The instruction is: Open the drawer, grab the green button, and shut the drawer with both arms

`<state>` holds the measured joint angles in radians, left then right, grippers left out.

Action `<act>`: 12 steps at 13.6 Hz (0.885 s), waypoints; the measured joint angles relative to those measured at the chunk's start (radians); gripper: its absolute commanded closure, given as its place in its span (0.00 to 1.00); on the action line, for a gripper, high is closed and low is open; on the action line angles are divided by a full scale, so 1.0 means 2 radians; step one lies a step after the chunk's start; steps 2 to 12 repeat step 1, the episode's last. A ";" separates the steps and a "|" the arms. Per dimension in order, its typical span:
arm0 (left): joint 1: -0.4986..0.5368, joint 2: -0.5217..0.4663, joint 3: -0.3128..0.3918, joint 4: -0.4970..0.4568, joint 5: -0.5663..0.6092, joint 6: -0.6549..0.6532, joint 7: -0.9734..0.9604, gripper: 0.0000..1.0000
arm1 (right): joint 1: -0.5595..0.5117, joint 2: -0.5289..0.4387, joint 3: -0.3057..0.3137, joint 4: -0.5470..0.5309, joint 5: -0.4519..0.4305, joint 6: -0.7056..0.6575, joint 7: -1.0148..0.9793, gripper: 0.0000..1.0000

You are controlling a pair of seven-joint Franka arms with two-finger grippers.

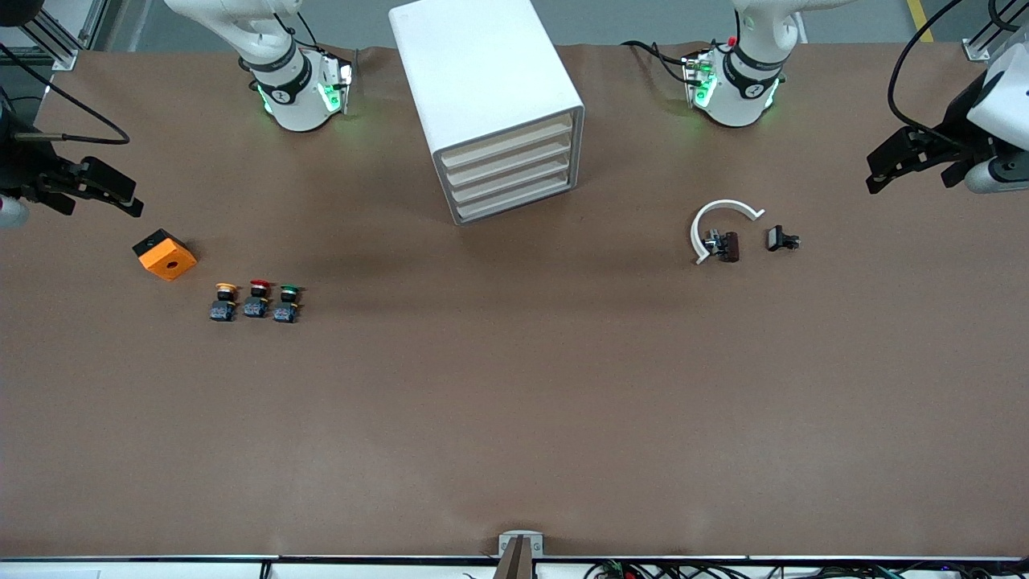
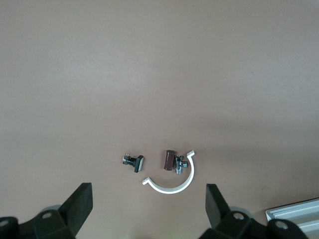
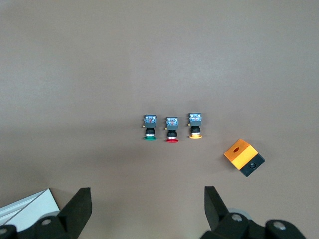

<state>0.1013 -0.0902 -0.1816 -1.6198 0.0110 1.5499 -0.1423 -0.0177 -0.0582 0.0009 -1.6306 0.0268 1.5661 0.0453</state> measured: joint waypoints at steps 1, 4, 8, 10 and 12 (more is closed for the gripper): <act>0.000 0.005 0.000 0.004 0.000 0.000 0.002 0.00 | 0.000 0.000 0.000 0.002 0.000 0.000 0.000 0.00; 0.000 0.005 0.000 0.004 0.000 0.000 0.002 0.00 | 0.000 0.000 0.000 0.002 0.000 0.000 0.000 0.00; 0.000 0.005 0.000 0.004 0.000 0.000 0.002 0.00 | 0.000 0.000 0.000 0.002 0.000 0.000 0.000 0.00; 0.000 0.005 0.000 0.004 0.000 0.000 0.002 0.00 | 0.000 0.000 0.000 0.002 0.000 0.000 0.000 0.00; 0.000 0.005 0.000 0.004 0.000 0.000 0.002 0.00 | 0.000 0.000 0.000 0.002 0.000 0.000 0.000 0.00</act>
